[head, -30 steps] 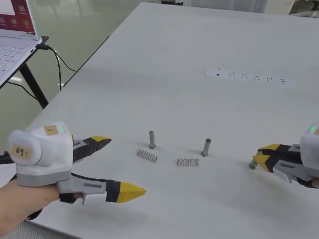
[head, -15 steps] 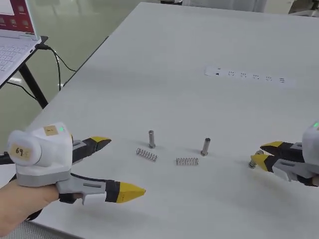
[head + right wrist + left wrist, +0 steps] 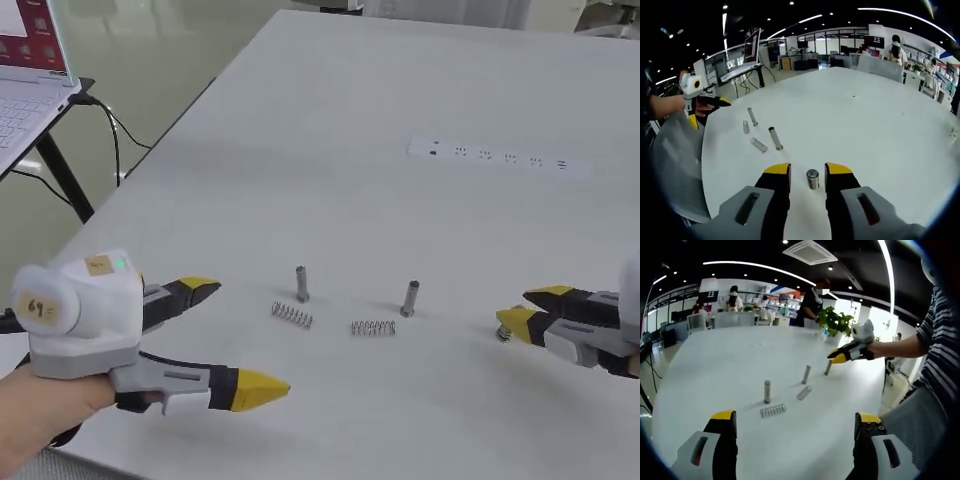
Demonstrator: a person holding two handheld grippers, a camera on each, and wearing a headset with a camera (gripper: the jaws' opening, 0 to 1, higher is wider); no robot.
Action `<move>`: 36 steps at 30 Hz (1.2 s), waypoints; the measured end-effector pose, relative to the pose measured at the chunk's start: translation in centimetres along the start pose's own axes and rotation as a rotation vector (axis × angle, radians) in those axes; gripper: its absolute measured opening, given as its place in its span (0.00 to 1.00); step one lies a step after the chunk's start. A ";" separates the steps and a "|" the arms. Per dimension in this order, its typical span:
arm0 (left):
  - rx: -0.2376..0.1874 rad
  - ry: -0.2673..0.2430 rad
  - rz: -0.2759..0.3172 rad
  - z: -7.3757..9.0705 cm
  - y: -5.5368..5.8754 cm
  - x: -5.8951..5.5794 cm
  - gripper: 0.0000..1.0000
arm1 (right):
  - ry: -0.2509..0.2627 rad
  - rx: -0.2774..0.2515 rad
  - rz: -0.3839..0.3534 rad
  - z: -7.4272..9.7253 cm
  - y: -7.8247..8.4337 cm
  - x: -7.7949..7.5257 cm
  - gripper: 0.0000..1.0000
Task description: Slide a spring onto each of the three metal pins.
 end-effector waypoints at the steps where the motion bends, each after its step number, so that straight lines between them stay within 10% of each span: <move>1: 0.000 0.001 0.001 0.0 0.0 0.0 0.95 | 0.001 -0.002 -0.007 0.0 0.0 0.0 0.26; 17: 0.008 0.012 -0.003 -0.2 -0.1 0.0 0.96 | -0.044 -0.040 -0.010 1.3 -0.9 1.3 0.29; 36: 0.005 0.011 -0.002 0.0 -0.1 -0.1 0.95 | -0.243 0.136 0.269 -0.3 -2.8 4.6 0.28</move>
Point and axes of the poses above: the centre of the closed fingertips' face, and the gripper's own axes: z roughly backward along the fingers, x roughly to its left, y roughly out of its underside, the point moved 10 cm from there along z, roughly backward along the fingers, and after that the axes turned 4 degrees about -y, right-handed, at the moved point
